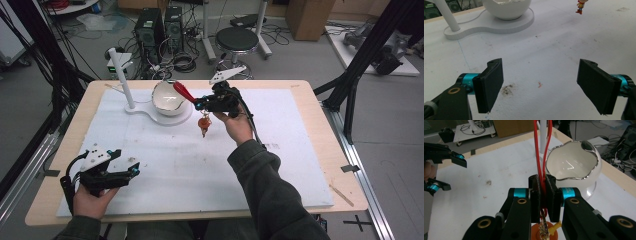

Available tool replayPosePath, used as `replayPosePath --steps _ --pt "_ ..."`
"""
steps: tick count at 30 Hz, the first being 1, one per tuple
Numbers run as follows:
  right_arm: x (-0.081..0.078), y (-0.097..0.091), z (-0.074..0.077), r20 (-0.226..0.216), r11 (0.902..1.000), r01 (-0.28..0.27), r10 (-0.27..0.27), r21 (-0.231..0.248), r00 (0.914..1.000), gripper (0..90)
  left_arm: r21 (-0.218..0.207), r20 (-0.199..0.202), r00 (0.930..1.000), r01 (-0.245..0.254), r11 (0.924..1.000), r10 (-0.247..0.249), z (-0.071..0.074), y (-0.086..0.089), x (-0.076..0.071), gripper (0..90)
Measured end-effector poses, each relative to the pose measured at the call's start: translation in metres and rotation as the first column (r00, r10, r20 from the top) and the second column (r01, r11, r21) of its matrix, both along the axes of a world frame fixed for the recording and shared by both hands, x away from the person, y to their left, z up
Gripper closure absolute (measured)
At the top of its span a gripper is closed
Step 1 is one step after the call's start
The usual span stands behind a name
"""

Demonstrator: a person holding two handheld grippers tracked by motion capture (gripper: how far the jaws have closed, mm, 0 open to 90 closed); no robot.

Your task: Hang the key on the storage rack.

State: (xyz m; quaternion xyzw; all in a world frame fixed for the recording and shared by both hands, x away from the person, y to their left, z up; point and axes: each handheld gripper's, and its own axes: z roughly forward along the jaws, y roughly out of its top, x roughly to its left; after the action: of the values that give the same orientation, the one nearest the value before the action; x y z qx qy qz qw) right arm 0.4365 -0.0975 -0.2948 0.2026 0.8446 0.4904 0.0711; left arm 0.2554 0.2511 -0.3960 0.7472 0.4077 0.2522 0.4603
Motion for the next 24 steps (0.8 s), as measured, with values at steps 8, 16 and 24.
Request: replayPosePath --steps 8,16,24 --pt "-0.001 0.020 0.003 0.012 0.9996 -0.015 0.015 0.024 0.9998 83.7 -0.007 0.001 1.0000 -0.003 1.0000 0.003 0.000 0.000 0.000 21.6" --pt "0.001 0.041 0.003 0.017 0.9989 -0.034 0.033 0.034 0.9993 83.7 -0.007 -0.003 1.0000 -0.003 1.0000 0.003 0.000 0.002 0.000 21.6" --pt "0.005 0.060 0.004 0.019 0.9986 -0.037 0.036 0.037 0.9992 83.6 -0.008 0.000 1.0000 -0.006 0.9999 0.006 -0.001 0.003 0.001 21.6"
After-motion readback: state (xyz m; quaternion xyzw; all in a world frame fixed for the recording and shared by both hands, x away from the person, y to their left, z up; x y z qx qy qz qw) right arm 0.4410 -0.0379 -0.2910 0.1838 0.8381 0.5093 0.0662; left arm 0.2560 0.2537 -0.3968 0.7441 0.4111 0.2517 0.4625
